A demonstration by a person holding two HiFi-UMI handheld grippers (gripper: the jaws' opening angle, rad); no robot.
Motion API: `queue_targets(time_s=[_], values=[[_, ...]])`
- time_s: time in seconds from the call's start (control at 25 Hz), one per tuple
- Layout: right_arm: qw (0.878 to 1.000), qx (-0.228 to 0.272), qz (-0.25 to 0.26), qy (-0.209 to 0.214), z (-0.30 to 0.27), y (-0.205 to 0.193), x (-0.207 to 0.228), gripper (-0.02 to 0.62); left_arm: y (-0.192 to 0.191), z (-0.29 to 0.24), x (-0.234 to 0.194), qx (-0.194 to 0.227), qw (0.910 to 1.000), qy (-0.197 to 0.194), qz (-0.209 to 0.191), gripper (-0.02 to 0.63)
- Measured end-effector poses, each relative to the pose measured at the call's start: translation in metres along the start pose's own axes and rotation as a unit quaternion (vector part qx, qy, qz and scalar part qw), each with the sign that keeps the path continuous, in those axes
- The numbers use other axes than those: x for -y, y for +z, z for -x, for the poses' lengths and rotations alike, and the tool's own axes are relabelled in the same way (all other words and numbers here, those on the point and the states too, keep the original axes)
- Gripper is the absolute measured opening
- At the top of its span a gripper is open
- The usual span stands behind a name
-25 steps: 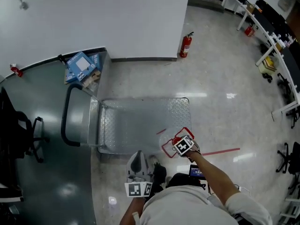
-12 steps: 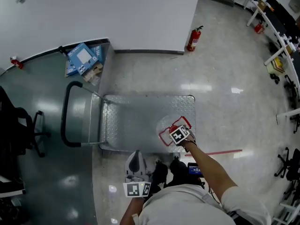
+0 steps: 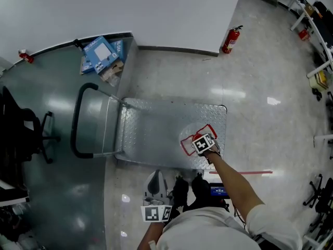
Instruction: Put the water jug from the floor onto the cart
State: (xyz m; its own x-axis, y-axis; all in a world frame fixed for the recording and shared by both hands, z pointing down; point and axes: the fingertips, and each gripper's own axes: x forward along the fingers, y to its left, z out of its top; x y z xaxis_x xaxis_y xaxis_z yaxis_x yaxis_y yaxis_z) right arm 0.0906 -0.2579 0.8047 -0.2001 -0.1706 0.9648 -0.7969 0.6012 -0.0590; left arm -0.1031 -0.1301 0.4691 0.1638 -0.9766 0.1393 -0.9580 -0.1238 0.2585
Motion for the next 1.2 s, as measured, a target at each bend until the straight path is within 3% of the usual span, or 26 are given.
queue_targets(time_s=[0.44,0.6,0.88,1.04,1.08,1.12,1.2], values=[[1.000,-0.004,-0.004,0.020,-0.002,-0.007,0.004,0.272,0.000,0.003,0.003,0.005,0.9998,0.017,0.004,0.003],[1.000,-0.013,0.015,0.001,0.001,-0.005,0.007,0.273,0.003,0.006,0.001,0.010,0.9997,0.022,0.002,0.003],[0.999,0.029,0.029,-0.002,0.034,-0.001,0.000,0.272,0.008,0.003,0.006,0.020,0.9997,0.013,0.003,0.003],[0.994,0.102,0.024,-0.008,0.086,0.010,-0.003,0.267,0.021,-0.005,0.020,0.035,0.9993,-0.011,-0.001,0.003],[0.990,0.138,0.015,-0.017,0.107,0.014,0.000,0.225,0.024,-0.006,0.024,0.038,0.9991,-0.018,-0.004,0.003],[0.983,0.182,0.003,-0.030,0.133,0.020,0.005,0.140,0.026,-0.008,0.029,0.041,0.9988,-0.025,-0.007,0.003],[0.957,0.284,-0.018,-0.058,0.195,0.030,0.013,0.047,0.032,-0.010,0.038,0.049,0.9980,-0.039,-0.013,0.003]])
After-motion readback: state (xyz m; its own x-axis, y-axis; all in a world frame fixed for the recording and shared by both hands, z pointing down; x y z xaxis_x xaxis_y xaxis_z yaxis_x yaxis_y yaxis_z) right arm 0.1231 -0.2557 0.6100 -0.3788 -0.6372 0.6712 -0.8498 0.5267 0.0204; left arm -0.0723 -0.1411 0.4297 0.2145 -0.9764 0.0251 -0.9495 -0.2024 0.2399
